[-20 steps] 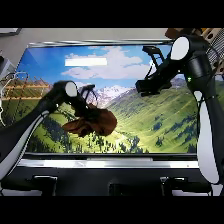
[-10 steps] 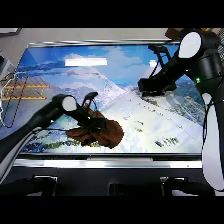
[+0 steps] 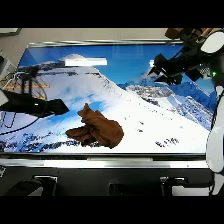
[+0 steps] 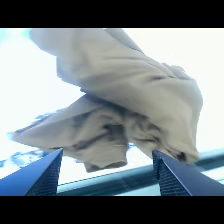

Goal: Fold the clothes and pants, and hang the long-sleeved shirts on hangers.

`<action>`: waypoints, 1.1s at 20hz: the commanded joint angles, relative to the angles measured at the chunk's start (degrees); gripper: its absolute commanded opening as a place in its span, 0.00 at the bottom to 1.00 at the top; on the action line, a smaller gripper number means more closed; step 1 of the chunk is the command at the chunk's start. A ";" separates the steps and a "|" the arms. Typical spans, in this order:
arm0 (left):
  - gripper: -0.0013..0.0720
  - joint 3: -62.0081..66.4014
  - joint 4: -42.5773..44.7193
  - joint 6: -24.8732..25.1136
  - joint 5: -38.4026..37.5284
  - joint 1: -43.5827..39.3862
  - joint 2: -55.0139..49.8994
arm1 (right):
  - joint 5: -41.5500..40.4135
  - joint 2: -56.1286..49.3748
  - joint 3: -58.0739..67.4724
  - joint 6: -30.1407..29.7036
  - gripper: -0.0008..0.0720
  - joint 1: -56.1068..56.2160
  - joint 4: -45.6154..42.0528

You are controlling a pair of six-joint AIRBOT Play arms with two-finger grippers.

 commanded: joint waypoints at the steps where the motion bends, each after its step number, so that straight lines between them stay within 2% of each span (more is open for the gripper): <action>1: 0.89 -3.56 0.79 0.02 -0.72 6.97 4.20 | 7.65 -6.67 -0.02 -12.28 0.59 -3.41 7.65; 2: 0.89 -5.27 0.74 0.02 -0.74 8.22 4.44 | 10.05 -8.50 -0.04 -16.83 0.60 -2.16 7.32; 4: 0.89 -8.66 0.74 0.04 -0.55 10.05 4.39 | 14.14 -10.97 -2.49 -23.47 0.75 0.57 4.79; 5: 0.89 -10.36 0.72 0.04 0.42 10.78 4.31 | 14.32 -11.04 -5.60 -25.31 0.75 1.40 3.56; 8: 0.89 -14.67 -1.92 0.66 4.66 12.37 3.82 | 10.25 -10.71 -16.98 -26.71 0.75 1.73 5.27; 11: 0.89 -16.06 -4.24 2.01 6.71 12.24 1.31 | 5.99 -10.54 -27.21 -28.89 0.75 2.73 14.56; 13: 0.89 -16.09 -4.26 1.97 6.88 12.26 -0.79 | 2.03 -10.38 -31.41 -31.04 0.75 6.16 15.65; 18: 0.89 -16.11 -4.00 1.99 6.58 12.44 -3.19 | -9.88 -10.38 -34.03 -30.71 0.75 14.80 13.51; 22: 0.89 -17.77 -3.67 2.64 3.21 16.98 -2.93 | -14.16 -10.40 -34.03 -29.33 0.75 16.76 12.96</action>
